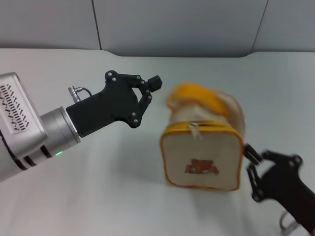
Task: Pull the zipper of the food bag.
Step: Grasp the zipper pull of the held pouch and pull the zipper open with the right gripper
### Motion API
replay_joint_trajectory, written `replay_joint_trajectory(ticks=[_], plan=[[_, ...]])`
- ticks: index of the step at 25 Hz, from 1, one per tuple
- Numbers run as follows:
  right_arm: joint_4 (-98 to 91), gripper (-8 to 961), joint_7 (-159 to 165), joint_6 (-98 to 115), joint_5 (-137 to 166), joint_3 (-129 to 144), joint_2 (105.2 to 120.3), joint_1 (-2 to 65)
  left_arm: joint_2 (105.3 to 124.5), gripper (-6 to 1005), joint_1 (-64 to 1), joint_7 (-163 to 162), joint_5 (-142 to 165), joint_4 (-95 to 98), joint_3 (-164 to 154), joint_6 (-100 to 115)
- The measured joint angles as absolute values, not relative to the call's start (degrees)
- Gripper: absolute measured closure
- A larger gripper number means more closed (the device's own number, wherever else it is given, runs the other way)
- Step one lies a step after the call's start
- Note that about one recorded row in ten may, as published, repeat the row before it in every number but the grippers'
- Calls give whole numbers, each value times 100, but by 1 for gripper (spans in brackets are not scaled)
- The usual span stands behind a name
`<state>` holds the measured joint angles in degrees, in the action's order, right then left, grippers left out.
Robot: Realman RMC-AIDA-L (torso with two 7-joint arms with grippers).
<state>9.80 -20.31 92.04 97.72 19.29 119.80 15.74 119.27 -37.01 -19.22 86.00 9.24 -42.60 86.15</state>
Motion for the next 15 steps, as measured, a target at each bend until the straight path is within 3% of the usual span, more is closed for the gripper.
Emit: replay_joint_trajectory(ticks=[15], plan=[[957, 909, -1994, 8758, 9777, 1886, 11973, 1812, 11918, 985, -3409, -1972, 8570, 1039, -4234, 9299]])
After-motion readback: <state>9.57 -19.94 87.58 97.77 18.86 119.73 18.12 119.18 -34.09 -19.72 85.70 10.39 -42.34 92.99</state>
